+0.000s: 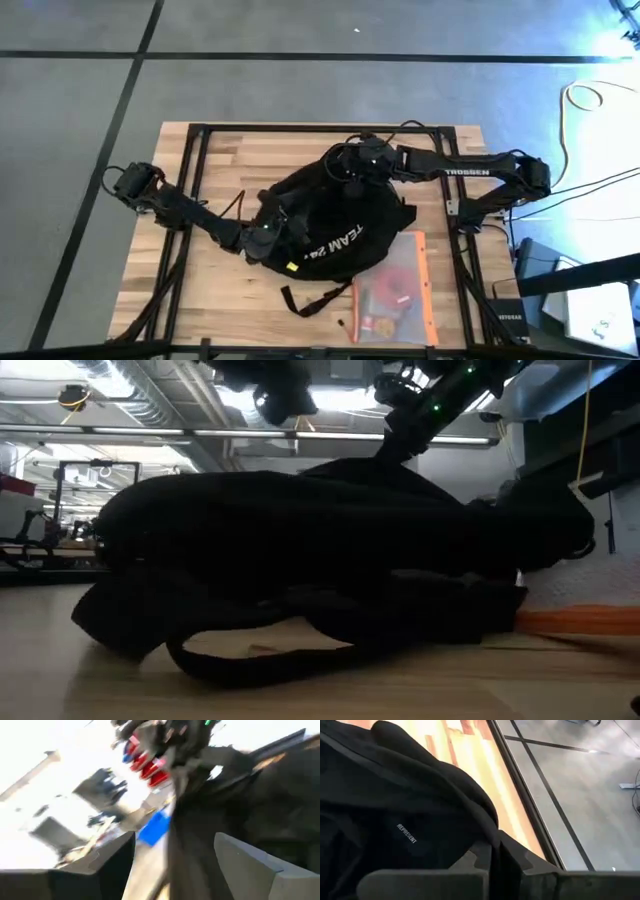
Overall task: Unpack backpack
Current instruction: Move the black backpack to the top center of the table
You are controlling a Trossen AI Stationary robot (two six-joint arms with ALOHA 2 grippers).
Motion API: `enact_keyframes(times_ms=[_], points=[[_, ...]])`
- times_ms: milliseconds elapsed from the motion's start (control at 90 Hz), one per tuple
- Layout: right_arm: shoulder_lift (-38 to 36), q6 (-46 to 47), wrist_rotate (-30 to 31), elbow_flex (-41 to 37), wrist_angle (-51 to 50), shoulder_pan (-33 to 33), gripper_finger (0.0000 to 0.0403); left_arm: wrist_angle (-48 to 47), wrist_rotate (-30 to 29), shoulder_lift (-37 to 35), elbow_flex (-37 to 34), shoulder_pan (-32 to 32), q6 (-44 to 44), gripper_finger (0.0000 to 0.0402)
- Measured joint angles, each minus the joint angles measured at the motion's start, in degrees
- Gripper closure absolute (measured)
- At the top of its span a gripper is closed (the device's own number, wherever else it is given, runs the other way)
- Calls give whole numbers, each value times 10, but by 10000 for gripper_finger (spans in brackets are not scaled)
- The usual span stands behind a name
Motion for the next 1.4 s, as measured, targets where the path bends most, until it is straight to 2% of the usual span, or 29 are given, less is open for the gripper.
enact_keyframes(times_ms=[44, 89, 233, 311, 511, 633, 733, 811, 944, 1100, 1189, 1311, 1400], points=[[0, 5, -1, 0, 1, 0, 403, 1, 4, 0, 0, -7, -4, 144], [0, 9, -1, 0, 5, 0, 403, 1, 47, 0, 0, -15, -26, 144], [0, 35, -40, 0, 26, 0, 403, 1, 318, 0, 0, -26, -137, 144], [0, 45, -76, 0, 46, 1, 403, -10, 422, 3, 0, -8, -201, 144], [1, 55, -116, 22, 61, 24, 403, -82, 502, 35, -1, 59, -335, 144], [1, 55, -119, 43, 52, 46, 403, -90, 540, 66, -1, 95, -379, 144], [1, 53, -119, 57, 46, 63, 403, -98, 508, 83, -1, 112, -386, 144], [1, 53, -119, 65, 30, 75, 403, -144, 460, 83, -1, 122, -382, 144], [1, 52, -119, 76, 7, 92, 403, -239, 342, 80, -1, 133, -386, 144], [1, 52, -119, 84, 5, 103, 403, -320, 182, 79, -1, 132, -419, 144], [1, 52, -119, 90, 7, 109, 403, -353, 111, 79, -1, 132, -437, 144], [1, 51, -120, 96, 4, 110, 403, -404, 44, 79, -1, 129, -466, 144], [1, 51, -120, 96, -4, 110, 403, -438, 18, 79, -1, 129, -498, 144]])
